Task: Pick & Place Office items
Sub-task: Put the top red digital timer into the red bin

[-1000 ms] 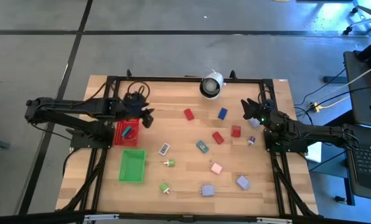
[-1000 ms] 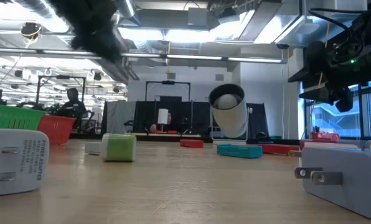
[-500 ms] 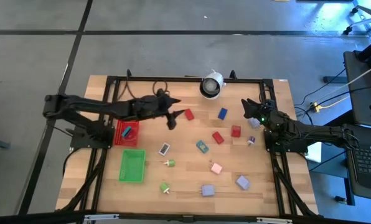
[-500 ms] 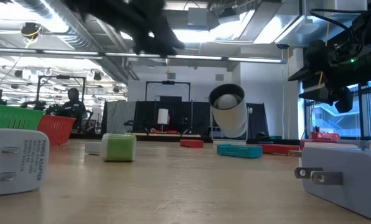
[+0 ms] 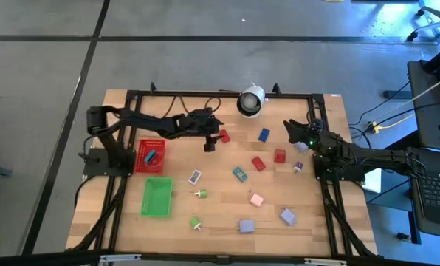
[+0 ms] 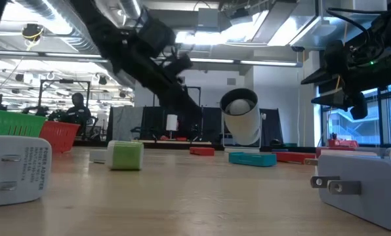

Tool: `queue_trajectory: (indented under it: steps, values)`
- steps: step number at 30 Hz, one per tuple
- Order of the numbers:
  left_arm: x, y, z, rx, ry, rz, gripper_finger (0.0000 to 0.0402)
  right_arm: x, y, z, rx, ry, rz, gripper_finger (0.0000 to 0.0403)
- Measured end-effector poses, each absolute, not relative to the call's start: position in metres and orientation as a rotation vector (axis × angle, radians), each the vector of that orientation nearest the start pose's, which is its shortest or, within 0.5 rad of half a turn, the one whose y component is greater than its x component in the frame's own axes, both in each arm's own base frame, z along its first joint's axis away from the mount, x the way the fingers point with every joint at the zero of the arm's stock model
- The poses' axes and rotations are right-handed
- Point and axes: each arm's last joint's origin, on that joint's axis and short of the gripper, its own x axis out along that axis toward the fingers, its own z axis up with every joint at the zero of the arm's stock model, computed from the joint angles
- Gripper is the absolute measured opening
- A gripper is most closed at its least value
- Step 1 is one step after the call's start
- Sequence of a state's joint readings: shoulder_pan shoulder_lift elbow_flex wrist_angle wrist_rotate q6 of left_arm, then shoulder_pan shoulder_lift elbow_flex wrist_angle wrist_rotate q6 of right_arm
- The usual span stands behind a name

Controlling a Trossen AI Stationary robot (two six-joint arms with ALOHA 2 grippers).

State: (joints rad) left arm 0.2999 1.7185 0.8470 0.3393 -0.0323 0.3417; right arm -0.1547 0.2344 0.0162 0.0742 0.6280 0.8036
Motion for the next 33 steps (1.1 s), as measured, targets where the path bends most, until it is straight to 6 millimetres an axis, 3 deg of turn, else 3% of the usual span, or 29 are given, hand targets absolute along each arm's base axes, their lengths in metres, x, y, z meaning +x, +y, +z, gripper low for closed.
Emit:
queue_trajectory:
  steps: [10, 16, 29, 33]
  values:
    - [0.364, 0.121, 0.136, 0.142, 0.626, 0.261, 0.0240, 0.103, -0.031, 0.157, 0.758, -0.153, -0.725, 0.0292]
    - [0.369, 0.125, 0.117, 0.130, 0.708, 0.342, 0.0240, 0.104, -0.031, 0.157, 0.770, -0.138, -0.690, 0.0292]
    - [0.361, 0.121, 0.120, -0.302, 0.728, 0.381, 0.0239, 0.104, -0.030, 0.156, 0.774, -0.123, -0.663, 0.0292]
    - [0.360, 0.119, 0.131, -0.316, 0.696, 0.310, 0.0239, 0.104, -0.030, 0.156, 0.772, -0.123, -0.664, 0.0292]
